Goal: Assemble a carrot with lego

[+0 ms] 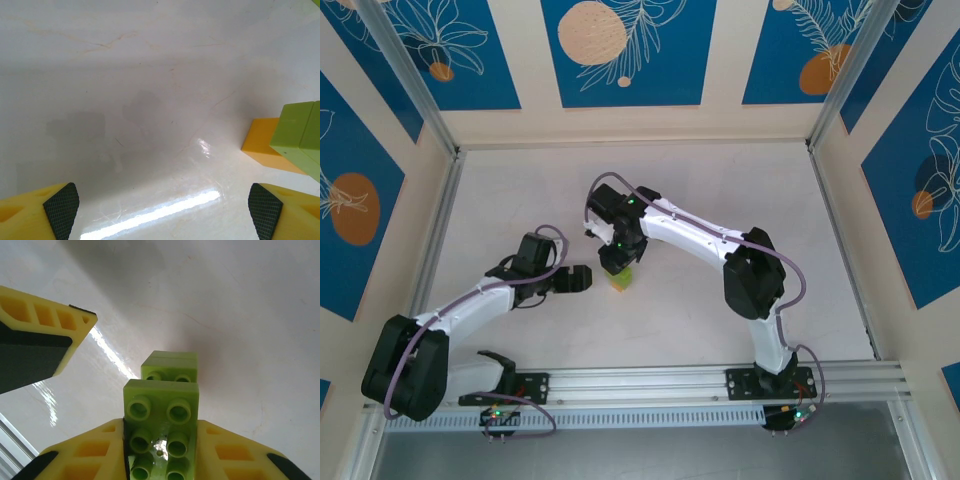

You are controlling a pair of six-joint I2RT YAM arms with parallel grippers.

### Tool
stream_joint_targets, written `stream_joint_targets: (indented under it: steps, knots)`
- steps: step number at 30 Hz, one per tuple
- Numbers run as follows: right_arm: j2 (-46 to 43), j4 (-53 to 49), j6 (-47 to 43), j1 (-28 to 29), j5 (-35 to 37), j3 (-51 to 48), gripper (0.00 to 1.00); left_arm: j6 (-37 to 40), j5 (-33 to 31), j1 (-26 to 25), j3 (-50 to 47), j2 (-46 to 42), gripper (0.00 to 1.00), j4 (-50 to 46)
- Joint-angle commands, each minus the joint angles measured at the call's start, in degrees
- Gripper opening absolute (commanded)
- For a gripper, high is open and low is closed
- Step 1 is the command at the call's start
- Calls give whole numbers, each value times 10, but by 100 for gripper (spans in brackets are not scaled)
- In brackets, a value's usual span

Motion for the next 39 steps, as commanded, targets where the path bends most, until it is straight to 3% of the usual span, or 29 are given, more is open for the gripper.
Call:
stream_joint_targets:
  steps: [1,12,26,32,39]
  knots:
    - [57,-52,17,8,3,-64,31,-6,12,7,-6,-7,91,2]
    - [44,-42,11,13,13,-92,31,-7,12,7,-7,-10,91,5]
    - [-6,-134,-108,6,28,51,31,3,27,7,-45,-98,92,30]
    - [-89,-93,-178,52,24,-48,31,-2,15,7,-55,-127,94,26]
    - [-157,-32,-205,92,-41,-115,31,0,24,7,-48,-103,94,30]
